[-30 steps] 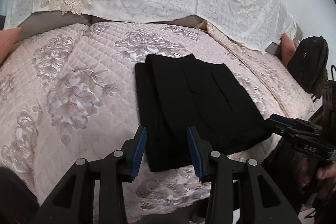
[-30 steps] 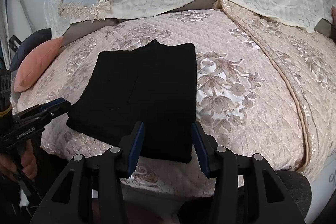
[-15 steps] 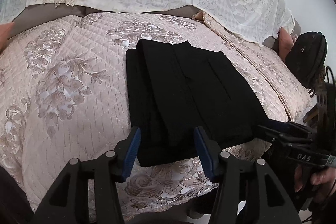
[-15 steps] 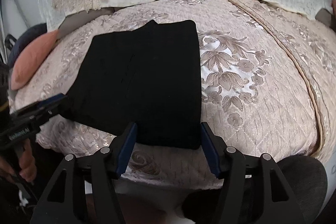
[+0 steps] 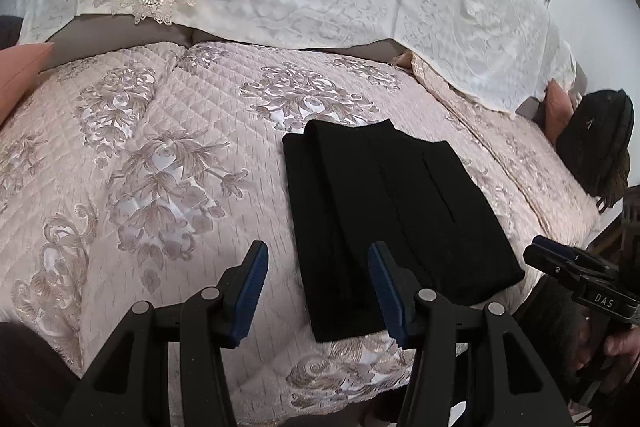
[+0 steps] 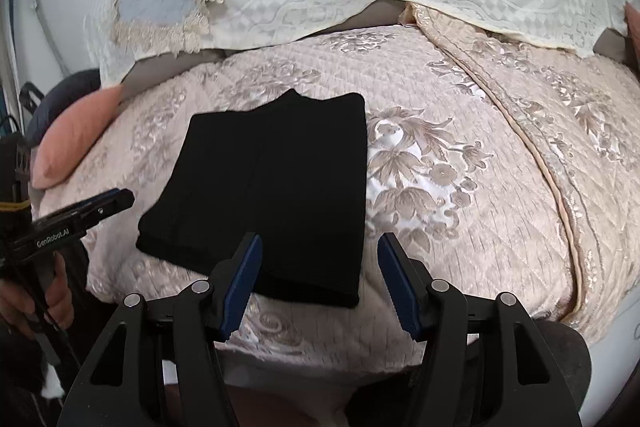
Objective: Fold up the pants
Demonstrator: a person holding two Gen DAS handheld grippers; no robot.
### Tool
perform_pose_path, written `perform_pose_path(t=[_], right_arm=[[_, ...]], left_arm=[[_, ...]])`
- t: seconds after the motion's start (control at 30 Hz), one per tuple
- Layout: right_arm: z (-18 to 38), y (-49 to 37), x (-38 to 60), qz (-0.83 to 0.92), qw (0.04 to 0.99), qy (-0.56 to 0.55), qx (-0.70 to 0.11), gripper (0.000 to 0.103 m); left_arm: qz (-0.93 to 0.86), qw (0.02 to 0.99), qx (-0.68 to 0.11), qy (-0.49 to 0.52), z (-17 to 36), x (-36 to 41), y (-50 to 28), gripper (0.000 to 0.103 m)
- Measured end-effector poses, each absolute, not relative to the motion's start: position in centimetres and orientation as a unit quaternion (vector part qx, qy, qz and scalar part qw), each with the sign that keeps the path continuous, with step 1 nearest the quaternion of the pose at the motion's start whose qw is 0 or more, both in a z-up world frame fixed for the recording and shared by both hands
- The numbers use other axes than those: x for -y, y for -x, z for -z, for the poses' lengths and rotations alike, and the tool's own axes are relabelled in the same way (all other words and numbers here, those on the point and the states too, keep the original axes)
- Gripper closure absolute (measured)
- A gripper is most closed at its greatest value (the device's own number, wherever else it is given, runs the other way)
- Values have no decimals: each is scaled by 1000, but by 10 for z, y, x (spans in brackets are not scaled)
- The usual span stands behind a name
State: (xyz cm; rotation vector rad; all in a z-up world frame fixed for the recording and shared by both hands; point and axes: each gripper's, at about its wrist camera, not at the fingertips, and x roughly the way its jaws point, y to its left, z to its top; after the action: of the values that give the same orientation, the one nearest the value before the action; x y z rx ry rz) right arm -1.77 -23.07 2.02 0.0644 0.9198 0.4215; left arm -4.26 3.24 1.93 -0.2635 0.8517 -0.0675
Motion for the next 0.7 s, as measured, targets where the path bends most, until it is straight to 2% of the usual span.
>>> perform_pose_path(t=[0.7], right_arm=[[-5, -39, 228, -224, 859, -61, -457, 42]], left_arm=[[61, 884, -437, 156, 1, -25, -8, 47]])
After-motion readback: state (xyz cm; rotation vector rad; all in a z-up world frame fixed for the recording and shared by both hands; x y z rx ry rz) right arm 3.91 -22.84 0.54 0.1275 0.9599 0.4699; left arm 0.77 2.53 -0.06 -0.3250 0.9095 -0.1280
